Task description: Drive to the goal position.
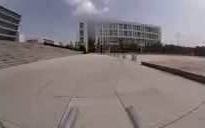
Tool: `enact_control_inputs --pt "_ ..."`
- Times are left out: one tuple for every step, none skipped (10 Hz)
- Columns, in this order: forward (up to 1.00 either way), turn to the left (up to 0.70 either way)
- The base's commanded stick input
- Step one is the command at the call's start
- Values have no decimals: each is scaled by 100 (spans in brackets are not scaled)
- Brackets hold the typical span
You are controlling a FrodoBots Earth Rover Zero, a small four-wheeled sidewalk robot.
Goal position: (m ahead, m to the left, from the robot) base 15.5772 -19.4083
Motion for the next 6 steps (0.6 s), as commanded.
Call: enact_control_inputs --pt "85 1" --pt "85 1" --pt "85 1" --pt "85 1" --pt "85 1" --pt "85 1"
